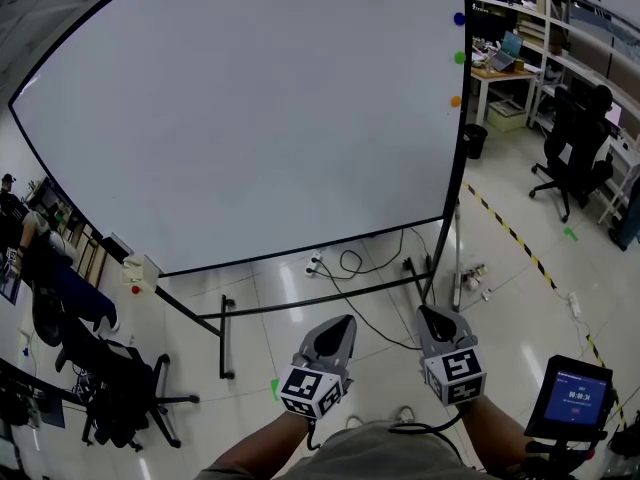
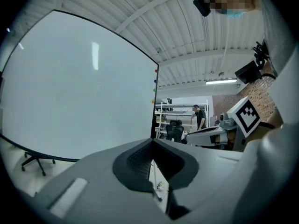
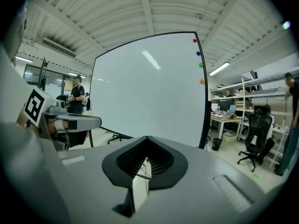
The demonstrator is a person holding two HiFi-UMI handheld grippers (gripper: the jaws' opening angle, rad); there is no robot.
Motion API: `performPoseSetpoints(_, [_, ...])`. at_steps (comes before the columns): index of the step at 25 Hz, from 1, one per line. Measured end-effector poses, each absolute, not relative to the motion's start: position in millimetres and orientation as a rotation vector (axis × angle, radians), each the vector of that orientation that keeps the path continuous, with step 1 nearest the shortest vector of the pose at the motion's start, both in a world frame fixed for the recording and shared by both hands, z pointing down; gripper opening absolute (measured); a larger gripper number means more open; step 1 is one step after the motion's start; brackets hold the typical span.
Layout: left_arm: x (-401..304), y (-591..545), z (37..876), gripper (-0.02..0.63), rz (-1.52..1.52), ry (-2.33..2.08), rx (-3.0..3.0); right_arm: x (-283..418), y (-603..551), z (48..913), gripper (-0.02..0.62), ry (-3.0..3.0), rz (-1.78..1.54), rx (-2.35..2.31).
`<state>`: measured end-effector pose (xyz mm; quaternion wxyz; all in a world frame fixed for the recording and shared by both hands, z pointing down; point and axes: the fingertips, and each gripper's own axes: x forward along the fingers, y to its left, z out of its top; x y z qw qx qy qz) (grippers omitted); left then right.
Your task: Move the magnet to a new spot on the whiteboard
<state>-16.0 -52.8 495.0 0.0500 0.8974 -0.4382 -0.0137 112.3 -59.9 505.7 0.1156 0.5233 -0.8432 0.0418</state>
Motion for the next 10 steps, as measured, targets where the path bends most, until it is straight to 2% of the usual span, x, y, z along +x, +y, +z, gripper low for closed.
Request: performPoseSetpoints(10, [-23.4, -54.3, 499.7, 0.002, -0.057, -1.321, 2.718, 103.1, -61.4, 504.2, 0.005, -2.457, 0.103, 1.534])
